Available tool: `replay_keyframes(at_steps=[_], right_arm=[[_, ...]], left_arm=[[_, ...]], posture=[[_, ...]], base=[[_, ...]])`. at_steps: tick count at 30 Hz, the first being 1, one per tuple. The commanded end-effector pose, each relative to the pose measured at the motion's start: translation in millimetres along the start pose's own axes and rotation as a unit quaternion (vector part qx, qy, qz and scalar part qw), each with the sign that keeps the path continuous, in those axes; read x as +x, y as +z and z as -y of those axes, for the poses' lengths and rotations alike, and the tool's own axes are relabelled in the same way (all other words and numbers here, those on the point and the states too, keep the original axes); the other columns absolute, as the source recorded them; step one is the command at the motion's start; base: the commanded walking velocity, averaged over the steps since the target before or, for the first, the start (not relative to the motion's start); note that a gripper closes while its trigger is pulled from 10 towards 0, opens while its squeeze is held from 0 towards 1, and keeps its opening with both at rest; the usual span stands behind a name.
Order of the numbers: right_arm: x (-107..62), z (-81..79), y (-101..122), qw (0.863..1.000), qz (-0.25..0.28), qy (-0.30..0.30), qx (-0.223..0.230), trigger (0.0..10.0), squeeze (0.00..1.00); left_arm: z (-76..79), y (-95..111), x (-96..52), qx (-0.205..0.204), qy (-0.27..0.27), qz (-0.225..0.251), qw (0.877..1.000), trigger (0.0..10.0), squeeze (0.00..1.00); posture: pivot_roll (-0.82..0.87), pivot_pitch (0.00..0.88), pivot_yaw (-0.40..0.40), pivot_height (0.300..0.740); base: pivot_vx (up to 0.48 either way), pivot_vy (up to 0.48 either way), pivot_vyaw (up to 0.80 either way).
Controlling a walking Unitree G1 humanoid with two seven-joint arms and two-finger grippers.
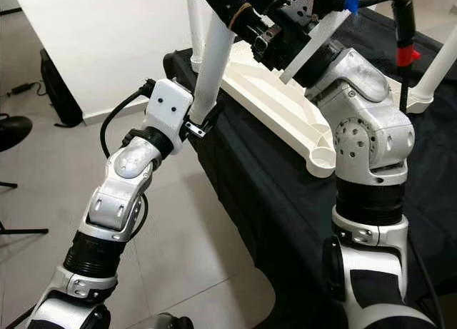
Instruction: Building children table
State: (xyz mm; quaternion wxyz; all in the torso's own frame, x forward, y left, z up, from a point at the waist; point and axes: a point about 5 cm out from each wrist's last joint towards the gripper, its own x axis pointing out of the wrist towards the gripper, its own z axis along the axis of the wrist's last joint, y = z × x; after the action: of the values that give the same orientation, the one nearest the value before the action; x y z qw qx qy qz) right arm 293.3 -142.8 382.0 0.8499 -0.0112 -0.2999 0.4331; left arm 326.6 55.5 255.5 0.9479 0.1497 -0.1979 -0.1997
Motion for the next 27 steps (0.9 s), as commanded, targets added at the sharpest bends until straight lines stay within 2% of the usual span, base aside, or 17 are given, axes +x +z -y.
replay_keyframes(at_steps=[1,2,4,5,11,12,13,14,27], right_arm=[[0.4,-5.4,4,1.0,0.007,0.019,0.0,0.0,0.0],[0.7,-10.1,6,0.999,0.009,0.037,0.004,0.0,0.0],[0.9,-11.9,6,0.999,0.009,0.043,0.005,0.0,0.0],[0.7,-14.5,7,0.999,0.01,0.053,0.008,0.0,0.0],[-1.6,-19.5,9,0.997,0.009,0.071,0.013,0.0,0.0],[-1.7,-20.9,9,0.997,0.009,0.073,0.013,0.0,0.0],[-1.7,-20.9,9,0.997,0.009,0.073,0.013,0.0,0.0],[-1.7,-22.4,8,0.997,0.009,0.075,0.014,0.0,0.0],[-1.4,-17.3,8,0.999,0.003,0.053,0.008,0.0,0.0]], left_arm=[[-0.2,-1,0.8,0.006,0.001,-0.006,1.0,7.5,0.0],[-0.6,-3,2.2,0.011,0.001,-0.009,1.0,8.4,0.0],[-0.4,-3,2.9,0.013,0.0,-0.01,1.0,8.4,0.0],[0.1,-2,4.0,0.013,-0.003,-0.008,1.0,10.0,0.0],[2.1,5,9.4,0.013,-0.01,0.005,1.0,10.0,0.0],[2.5,7,10.2,0.013,-0.013,0.01,1.0,4.7,0.0],[2.5,7,10.2,0.013,-0.013,0.01,1.0,4.7,0.0],[2.6,8,10.8,0.012,-0.015,0.013,1.0,0.0,0.0],[3.3,11,10.2,0.008,-0.022,0.017,1.0,0.0,0.0]], posture=[[-0.08,0.069,0.025,0.74],[-0.08,0.064,0.03,0.74],[-0.08,0.064,0.03,0.74],[-0.08,0.063,0.033,0.74],[-0.09,0.062,0.035,0.74],[-0.09,0.059,0.034,0.74],[-0.09,0.059,0.034,0.74],[-0.09,0.059,0.036,0.74],[-0.09,0.062,0.031,0.74]], base=[[0.0,0.0,0.0],[0.0,0.0,0.0],[0.0,0.0,0.0],[0.0,0.0,0.0],[0.0,0.0,0.0],[0.0,0.0,0.0],[0.0,0.0,0.0],[0.0,0.0,0.0],[0.0,0.0,0.0]])
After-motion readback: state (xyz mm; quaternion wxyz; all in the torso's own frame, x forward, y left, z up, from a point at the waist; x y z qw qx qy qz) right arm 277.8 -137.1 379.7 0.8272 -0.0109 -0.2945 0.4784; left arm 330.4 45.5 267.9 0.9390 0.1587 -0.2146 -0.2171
